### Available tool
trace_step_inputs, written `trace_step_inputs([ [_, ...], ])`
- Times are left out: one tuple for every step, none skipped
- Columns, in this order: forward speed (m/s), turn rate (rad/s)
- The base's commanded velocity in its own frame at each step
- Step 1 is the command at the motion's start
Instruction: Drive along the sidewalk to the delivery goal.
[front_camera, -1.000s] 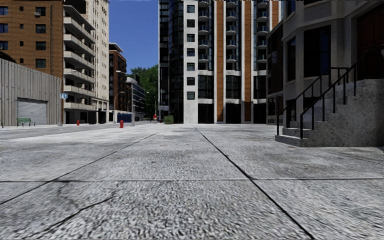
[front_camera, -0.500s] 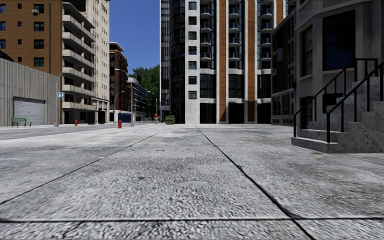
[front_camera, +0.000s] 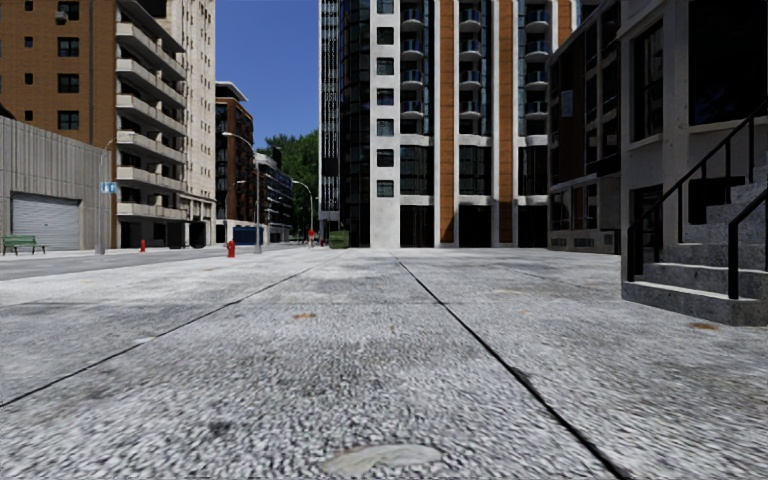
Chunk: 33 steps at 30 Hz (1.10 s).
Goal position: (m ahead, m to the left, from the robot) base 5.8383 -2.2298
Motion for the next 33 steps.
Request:
trace_step_inputs([
  [2.0,0.0],
  [2.0,0.0],
  [2.0,0.0],
  [2.0,0.0],
  [2.0,0.0],
  [2.0,0.0],
  [2.0,0.0],
  [2.0,0.0],
  [2.0,0.0],
  [2.0,0.0],
  [2.0,0.0],
  [2.0,0.0],
  [2.0,0.0],
  [2.0,0.0],
  [2.0,0.0],
  [2.0,0.0],
  [1.94,0.0],
  [1.94,0.0],
  [1.65,0.0],
  [1.43,0.0],
  [1.37,0.0],
  [1.35,0.0],
  [1.35,0.0],
  [1.35,0.0],
  [1.35,0.0],
  [1.35,0.0],
  [1.35,-0.69],
  [1.35,-0.69],
  [1.34,-0.89],
  [1.34,-1.01],
  [1.34,-1.04],
  [1.34,-1.05],
  [1.34,-1.05],
])
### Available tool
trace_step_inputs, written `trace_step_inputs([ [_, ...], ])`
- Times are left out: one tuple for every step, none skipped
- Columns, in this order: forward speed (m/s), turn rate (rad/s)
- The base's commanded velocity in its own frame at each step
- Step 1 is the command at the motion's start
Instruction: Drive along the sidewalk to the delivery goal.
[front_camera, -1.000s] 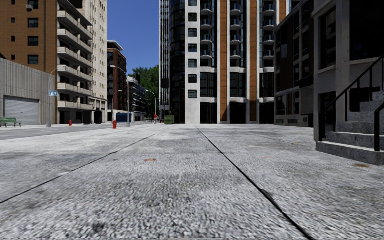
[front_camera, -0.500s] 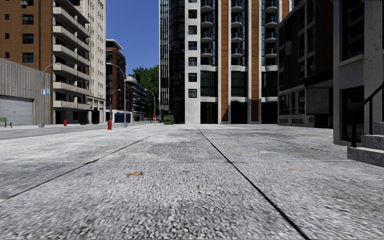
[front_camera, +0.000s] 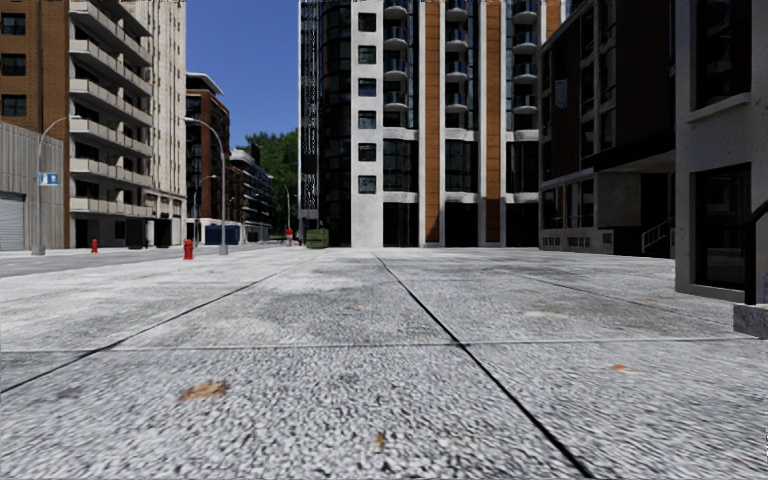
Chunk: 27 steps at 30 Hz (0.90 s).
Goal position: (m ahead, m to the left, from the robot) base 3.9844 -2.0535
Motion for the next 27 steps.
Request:
trace_step_inputs([
  [1.34,-1.05],
  [1.34,-1.05],
  [1.34,-1.06],
  [1.34,-1.06],
  [1.34,-1.06],
  [1.34,-1.06],
  [1.34,-0.93],
  [1.34,-0.54],
  [1.34,-0.47],
  [1.34,-0.43],
  [1.34,-0.43],
  [1.34,-0.4],
  [1.34,-0.37],
  [1.34,-0.35],
  [1.34,-0.34],
  [1.34,-0.34],
  [1.34,-0.35],
  [1.34,-0.5],
  [1.34,-0.71],
  [1.34,-0.88],
  [1.34,-1.02],
  [1.34,-1.02],
  [1.33,-1.08],
  [1.33,-1.1],
  [1.33,-1.1],
  [1.33,-1.1],
  [1.33,-1.1],
])
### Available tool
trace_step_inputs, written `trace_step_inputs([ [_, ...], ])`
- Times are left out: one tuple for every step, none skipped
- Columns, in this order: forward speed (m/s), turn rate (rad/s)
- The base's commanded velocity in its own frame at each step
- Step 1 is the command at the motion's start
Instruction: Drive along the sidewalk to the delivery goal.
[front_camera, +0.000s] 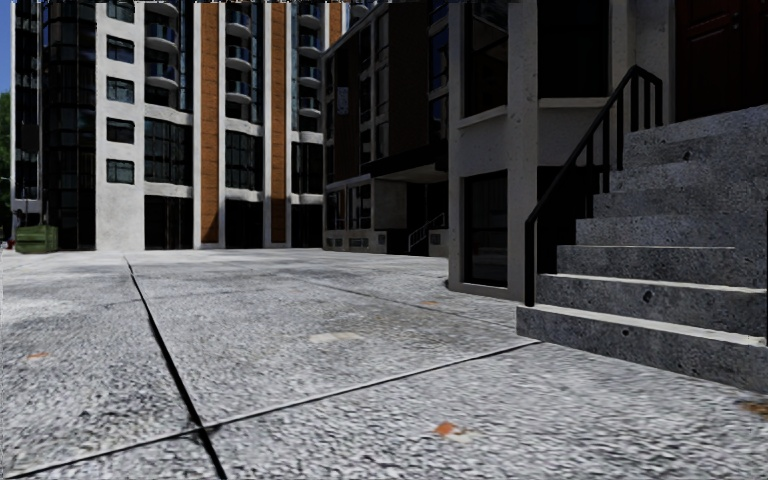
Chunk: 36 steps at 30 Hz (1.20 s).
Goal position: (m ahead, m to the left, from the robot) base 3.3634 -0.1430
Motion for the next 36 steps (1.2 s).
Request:
trace_step_inputs([
  [1.33,-1.1],
  [1.33,-1.07],
  [1.33,-0.66],
  [1.33,-0.4],
  [1.33,-0.4],
  [1.33,-0.24],
  [1.33,-0.17],
  [1.33,-0.15],
  [1.33,-0.15],
  [1.33,-0.14],
  [1.33,-0.14],
  [1.33,-0.14],
  [1.33,-0.09],
  [1.33,-0.01],
  [1.33,-0.01],
  [1.33,0.0],
  [1.33,0.0],
  [1.33,0.0],
  [1.33,0.0],
  [1.33,0.0],
  [1.33,0.0],
  [1.33,0.0],
  [1.33,0.0],
  [1.33,0.0],
  [1.33,0.0],
  [1.33,0.0],
  [1.32,0.0],
  [1.3,0.0],
  [1.3,0.0],
  [1.29,0.0],
  [1.28,0.48],
  [1.28,0.96],
  [1.28,1.2],
  [1.28,1.2],
  [1.28,1.2],
  [1.28,1.2],
])
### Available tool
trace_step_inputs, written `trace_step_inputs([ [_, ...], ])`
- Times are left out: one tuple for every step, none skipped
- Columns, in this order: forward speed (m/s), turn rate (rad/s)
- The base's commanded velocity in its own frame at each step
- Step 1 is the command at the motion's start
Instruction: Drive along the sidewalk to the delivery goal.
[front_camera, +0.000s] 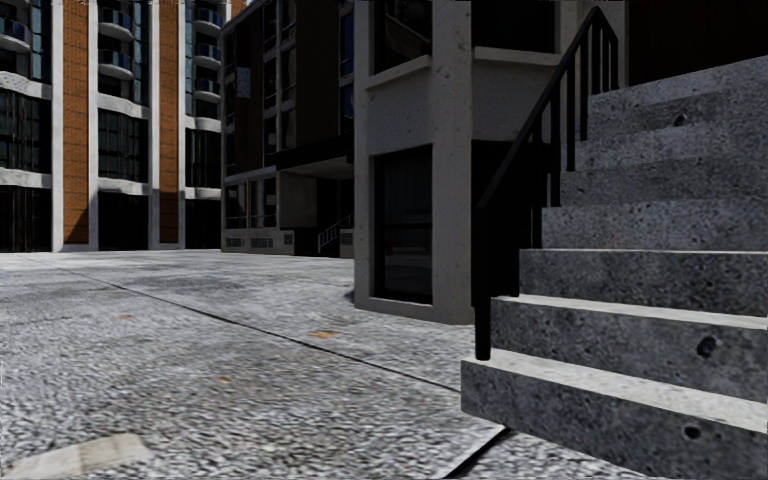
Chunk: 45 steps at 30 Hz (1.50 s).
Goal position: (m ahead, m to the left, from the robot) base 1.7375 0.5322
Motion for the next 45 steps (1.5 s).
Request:
trace_step_inputs([
  [1.28,1.2],
  [1.28,0.82],
  [1.28,0.35],
  [1.28,0.16],
  [1.28,0.07],
  [1.28,0.07],
  [1.28,0.05],
  [1.28,0.04],
  [1.28,0.03],
  [1.28,0.12],
  [1.28,0.12],
  [1.28,0.64],
  [1.28,1.2],
  [1.28,1.2],
  [1.28,1.2],
  [1.28,1.2],
  [1.28,1.17],
  [1.28,0.79],
  [1.28,0.73],
  [1.28,0.73],
  [1.28,0.65],
  [1.28,0.47],
  [1.28,0.2],
  [1.28,0.05],
  [1.28,0.05],
  [1.28,0.0],
  [1.28,0.0],
  [1.28,0.0],
  [1.28,0.0],
  [1.28,0.0],
  [1.28,0.0],
  [1.28,0.0],
  [1.28,0.0],
  [1.28,0.0],
  [1.28,0.0],
  [1.28,0.0],
  [1.28,0.0],
  [1.28,0.0],
  [1.28,0.0],
  [1.28,0.0],
  [1.27,0.0],
  [1.27,0.0],
  [1.27,0.0],
  [1.27,0.0],
  [1.27,0.0],
])
